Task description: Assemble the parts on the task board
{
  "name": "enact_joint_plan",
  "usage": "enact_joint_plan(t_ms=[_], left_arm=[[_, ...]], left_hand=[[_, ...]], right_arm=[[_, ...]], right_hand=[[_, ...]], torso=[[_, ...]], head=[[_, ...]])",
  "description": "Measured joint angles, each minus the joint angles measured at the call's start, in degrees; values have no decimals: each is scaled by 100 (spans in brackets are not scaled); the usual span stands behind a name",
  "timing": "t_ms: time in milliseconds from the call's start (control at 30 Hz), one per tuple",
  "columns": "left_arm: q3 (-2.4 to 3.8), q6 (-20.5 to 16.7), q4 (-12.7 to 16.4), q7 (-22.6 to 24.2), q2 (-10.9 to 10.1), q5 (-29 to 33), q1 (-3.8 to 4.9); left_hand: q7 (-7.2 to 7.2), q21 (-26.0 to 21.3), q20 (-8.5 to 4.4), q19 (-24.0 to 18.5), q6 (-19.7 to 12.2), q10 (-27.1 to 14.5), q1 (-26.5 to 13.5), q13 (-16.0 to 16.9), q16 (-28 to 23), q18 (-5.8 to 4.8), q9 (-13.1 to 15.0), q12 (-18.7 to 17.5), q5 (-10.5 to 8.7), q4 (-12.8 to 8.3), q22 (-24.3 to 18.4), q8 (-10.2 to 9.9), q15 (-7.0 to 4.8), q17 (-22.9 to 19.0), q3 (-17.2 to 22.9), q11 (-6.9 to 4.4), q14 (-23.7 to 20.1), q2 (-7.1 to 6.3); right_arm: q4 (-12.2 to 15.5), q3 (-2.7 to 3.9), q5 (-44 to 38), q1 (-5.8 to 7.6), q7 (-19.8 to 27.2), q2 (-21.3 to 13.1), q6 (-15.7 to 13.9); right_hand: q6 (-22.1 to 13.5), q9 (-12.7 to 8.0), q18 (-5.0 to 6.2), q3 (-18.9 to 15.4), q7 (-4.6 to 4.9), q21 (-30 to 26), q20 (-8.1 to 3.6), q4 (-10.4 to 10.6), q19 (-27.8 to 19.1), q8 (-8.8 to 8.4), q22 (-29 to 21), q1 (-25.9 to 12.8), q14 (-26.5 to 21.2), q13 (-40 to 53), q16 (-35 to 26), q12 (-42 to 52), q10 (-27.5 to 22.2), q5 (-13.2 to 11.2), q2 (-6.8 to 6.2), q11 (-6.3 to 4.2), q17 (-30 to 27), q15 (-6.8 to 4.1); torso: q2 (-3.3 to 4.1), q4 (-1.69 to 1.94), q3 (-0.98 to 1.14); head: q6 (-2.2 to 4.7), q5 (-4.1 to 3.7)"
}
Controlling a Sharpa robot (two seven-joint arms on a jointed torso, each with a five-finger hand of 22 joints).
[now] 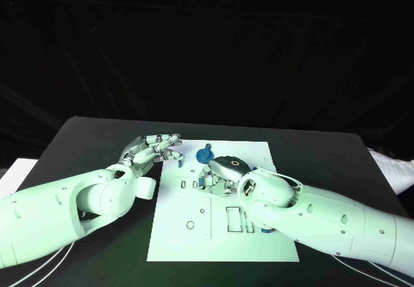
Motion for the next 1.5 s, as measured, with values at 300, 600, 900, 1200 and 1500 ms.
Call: enact_joint_plan(t_ms=[300,600,900,1200,1500], left_arm=[[0,0,0,-2,1,0,0],[0,0,-16,-12,23,0,0],[0,-4,-83,-326,74,-324,-1],[-3,252,-224,-2049,136,-1935,149],[8,1305,-457,-4366,534,-4162,769]], left_hand=[[0,0,0,0,0,0,0,0,0,-1,0,0,0,0,3,0,8,11,0,0,-9,0],[0,0,0,0,0,0,0,-6,23,0,0,0,0,-15,4,-9,8,21,15,0,-8,0],[-231,794,-333,805,165,981,-244,291,2746,-1,17,474,0,51,550,10,-345,2121,82,-316,863,-154],[-545,2783,-634,1280,606,1091,-411,2095,6390,-112,240,2674,0,56,2368,533,-600,5311,200,-659,1249,-154],[-740,5265,-770,1939,490,920,-1316,4414,7123,-450,862,5183,-66,982,5342,1436,-732,5339,-538,-800,1242,-157]], right_arm=[[17,-10,-3,-4,-31,-2,-24],[137,-39,14,-60,-14,-139,-543],[715,135,316,-60,585,-686,-1355],[1299,336,1403,157,1334,-1583,-1546],[1277,386,2721,443,1525,-2254,-1501]], right_hand=[[-144,-18,0,-109,18,-21,40,78,-1,7,-14,-102,7,-1,-20,-106,-52,-66,-102,47,0,7],[-663,-60,0,-741,129,-43,135,629,-9,-36,-49,-162,7,-2,-87,-432,-297,-79,-486,154,-1,133],[-843,-44,1,-1239,189,-43,185,1273,-40,-21,-62,149,18,-31,-87,-434,-345,-43,-614,203,-1,160],[-816,-3,1,-1206,162,-67,185,1240,-40,-21,-102,420,18,-68,-121,-458,-366,-11,-342,182,-2,160],[-757,13,0,-1206,147,-90,184,1240,-41,6,-116,450,18,-76,-143,-458,-366,-11,-312,182,-2,160]], torso=[[-1,3,1],[-4,0,9],[-35,-29,23],[-133,-112,87],[-252,-214,165]], head=[[-4,-8],[0,-13],[27,37],[5,150],[-53,269]])
